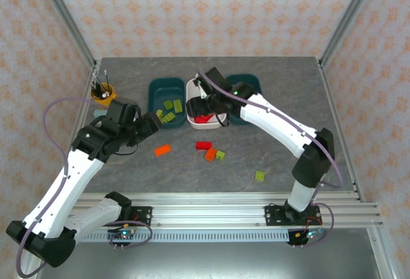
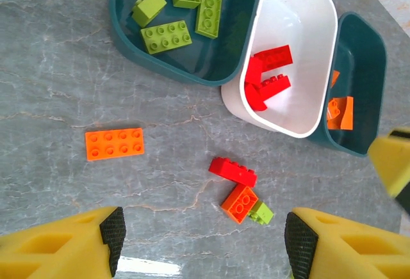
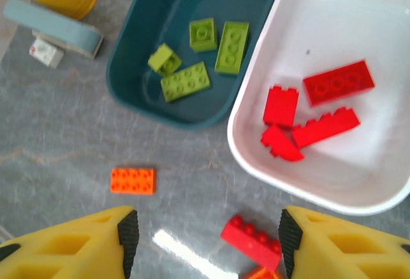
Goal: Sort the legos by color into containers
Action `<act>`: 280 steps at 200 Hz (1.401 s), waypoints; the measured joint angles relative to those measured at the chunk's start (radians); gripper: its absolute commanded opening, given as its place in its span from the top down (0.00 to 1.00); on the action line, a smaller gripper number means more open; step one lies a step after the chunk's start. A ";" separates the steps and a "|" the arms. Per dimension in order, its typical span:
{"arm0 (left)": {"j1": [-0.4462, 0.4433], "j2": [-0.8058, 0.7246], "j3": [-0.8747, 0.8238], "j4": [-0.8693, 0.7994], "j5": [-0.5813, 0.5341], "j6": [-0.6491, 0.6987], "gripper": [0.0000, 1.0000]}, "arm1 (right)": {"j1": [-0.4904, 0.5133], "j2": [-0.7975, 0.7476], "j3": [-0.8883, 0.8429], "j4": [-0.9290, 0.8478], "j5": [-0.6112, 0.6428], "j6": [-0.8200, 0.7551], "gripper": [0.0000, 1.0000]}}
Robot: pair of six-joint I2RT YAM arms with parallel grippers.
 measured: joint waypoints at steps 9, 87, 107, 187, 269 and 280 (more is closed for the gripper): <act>0.000 -0.006 -0.002 -0.008 0.000 0.000 0.31 | 0.015 -0.022 -0.045 0.000 0.011 -0.003 0.38; -0.161 0.173 -0.071 0.051 0.105 -0.001 0.32 | 0.046 -0.334 -0.463 -0.011 0.094 0.067 0.38; -0.233 0.290 -0.067 0.103 0.112 -0.037 0.32 | 0.046 -0.438 -0.537 -0.036 0.122 0.108 0.37; -0.433 0.787 0.210 0.209 0.162 -0.324 0.32 | 0.046 -0.743 -0.663 -0.127 0.168 0.235 0.29; -0.513 0.933 0.275 0.264 0.183 -0.693 0.39 | 0.046 -0.953 -0.677 -0.210 0.197 0.299 0.28; -0.517 0.950 0.279 0.271 0.176 -0.727 0.41 | 0.046 -0.963 -0.679 -0.215 0.198 0.307 0.28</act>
